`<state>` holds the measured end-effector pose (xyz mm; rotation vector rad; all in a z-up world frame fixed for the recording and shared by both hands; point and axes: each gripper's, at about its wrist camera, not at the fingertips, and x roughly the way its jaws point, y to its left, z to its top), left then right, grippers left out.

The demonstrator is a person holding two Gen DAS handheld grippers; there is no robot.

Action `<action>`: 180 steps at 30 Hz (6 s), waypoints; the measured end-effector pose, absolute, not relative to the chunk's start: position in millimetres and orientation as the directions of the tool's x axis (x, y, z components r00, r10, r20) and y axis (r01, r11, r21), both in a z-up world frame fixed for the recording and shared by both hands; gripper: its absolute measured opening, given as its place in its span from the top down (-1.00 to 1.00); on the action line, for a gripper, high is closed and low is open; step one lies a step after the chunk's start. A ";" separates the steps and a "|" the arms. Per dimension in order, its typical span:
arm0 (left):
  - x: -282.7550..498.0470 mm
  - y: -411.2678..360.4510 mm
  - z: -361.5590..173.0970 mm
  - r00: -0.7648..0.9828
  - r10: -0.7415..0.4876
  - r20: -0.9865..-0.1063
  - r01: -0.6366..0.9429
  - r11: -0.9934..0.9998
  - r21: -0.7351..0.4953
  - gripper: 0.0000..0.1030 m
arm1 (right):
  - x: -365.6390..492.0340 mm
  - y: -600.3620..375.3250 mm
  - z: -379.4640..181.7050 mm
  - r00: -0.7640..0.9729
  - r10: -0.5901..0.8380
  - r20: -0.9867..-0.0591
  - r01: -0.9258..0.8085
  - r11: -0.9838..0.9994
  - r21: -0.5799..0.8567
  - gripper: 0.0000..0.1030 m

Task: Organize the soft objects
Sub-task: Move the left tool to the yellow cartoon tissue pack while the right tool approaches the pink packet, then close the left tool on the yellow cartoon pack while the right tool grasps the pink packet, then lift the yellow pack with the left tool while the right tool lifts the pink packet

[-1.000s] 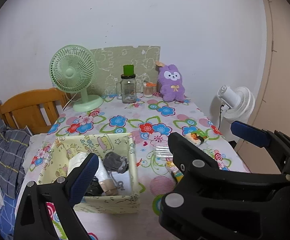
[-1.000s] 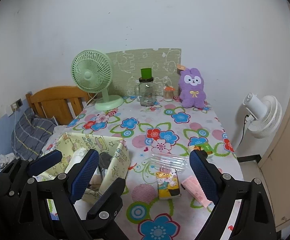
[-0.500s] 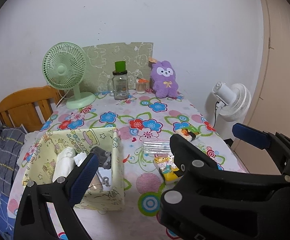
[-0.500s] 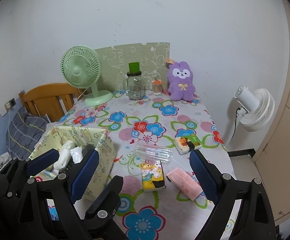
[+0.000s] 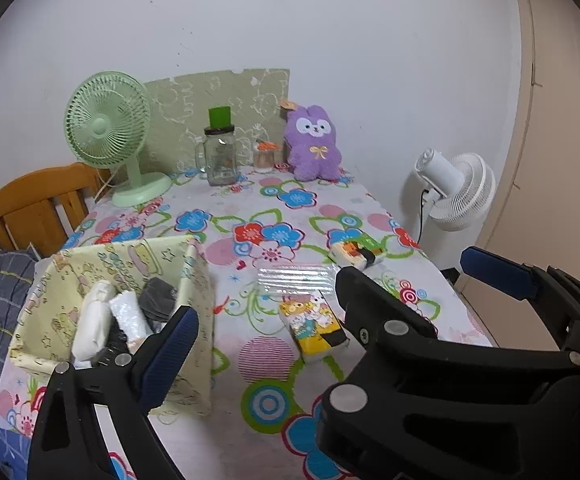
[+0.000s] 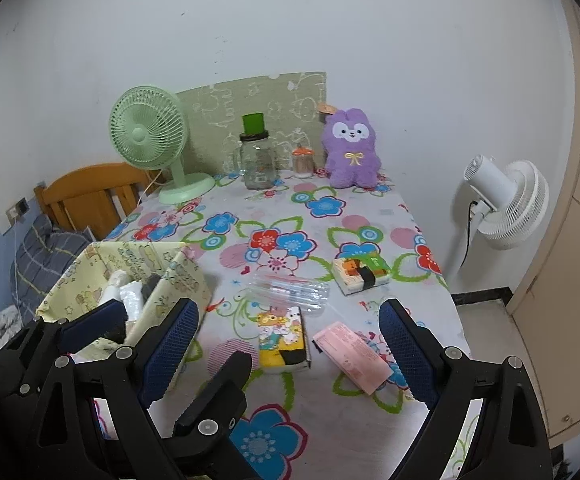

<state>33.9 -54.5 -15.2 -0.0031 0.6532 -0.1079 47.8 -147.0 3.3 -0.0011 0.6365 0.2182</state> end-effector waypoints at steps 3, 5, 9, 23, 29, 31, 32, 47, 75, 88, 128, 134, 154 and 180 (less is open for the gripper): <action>37.8 -62.3 -23.2 0.776 -0.112 -0.621 0.109 0.993 -0.043 -0.83 | 50.8 -153.8 -3.7 0.777 0.193 -0.599 -0.189 0.979 0.071 -0.82; 40.7 -67.4 -28.9 0.763 -0.122 -0.634 0.120 0.992 -0.046 -0.79 | 52.7 -158.3 -9.5 0.774 0.187 -0.605 -0.180 0.981 0.073 -0.82; 44.8 -75.1 -36.2 0.761 -0.116 -0.638 0.123 0.992 -0.034 -0.79 | 57.5 -165.5 -18.8 0.764 0.186 -0.617 -0.173 0.982 0.081 -0.82; 72.2 -91.4 -66.8 0.694 -0.139 -0.707 0.141 0.988 -0.056 -0.79 | 79.7 -182.3 -45.3 0.745 0.161 -0.647 -0.150 0.986 0.072 -0.82; 84.2 -94.5 -80.8 0.664 -0.149 -0.733 0.136 0.988 -0.077 -0.79 | 91.4 -188.8 -58.2 0.731 0.147 -0.666 -0.138 0.988 0.068 -0.82; 88.0 -95.5 -84.5 0.658 -0.138 -0.740 0.125 0.989 -0.074 -0.78 | 94.9 -190.1 -61.7 0.727 0.144 -0.672 -0.135 0.989 0.065 -0.82; 89.8 -95.6 -86.2 0.657 -0.134 -0.742 0.119 0.990 -0.074 -0.78 | 97.2 -191.1 -64.0 0.725 0.140 -0.674 -0.131 0.989 0.064 -0.82; 115.4 -100.3 -112.8 0.606 -0.107 -0.788 0.096 0.994 -0.061 -0.52 | 123.7 -199.5 -92.7 0.683 0.126 -0.719 -0.099 0.992 0.079 -0.82; 111.3 -86.6 -116.5 0.583 -0.077 -0.809 0.105 0.994 -0.019 -0.05 | 128.2 -179.0 -103.8 0.639 0.157 -0.753 -0.155 0.985 0.073 -0.82; 106.8 -84.6 -118.5 0.569 -0.051 -0.821 0.124 0.992 0.024 -0.05 | 132.4 -176.0 -117.7 0.601 0.150 -0.785 -0.154 0.986 0.071 -0.70; 80.4 -84.3 -88.6 0.633 -0.076 -0.770 0.151 0.988 0.027 -0.04 | 104.6 -173.2 -91.1 0.628 0.113 -0.770 -0.128 0.991 0.041 0.17; 73.0 -86.1 -74.7 0.660 -0.084 -0.746 0.153 0.988 0.024 -0.04 | 95.2 -174.3 -75.4 0.655 0.121 -0.746 -0.129 0.991 0.048 0.17; 52.3 -88.3 -25.0 0.738 -0.085 -0.670 0.148 0.988 0.037 -0.04 | 68.5 -173.3 -20.6 0.730 0.141 -0.669 -0.144 0.988 0.051 0.16; 30.3 -69.1 22.5 0.792 -0.096 -0.603 0.152 0.988 0.042 -0.04 | 45.7 -156.4 31.4 0.787 0.138 -0.601 -0.132 0.990 0.055 0.16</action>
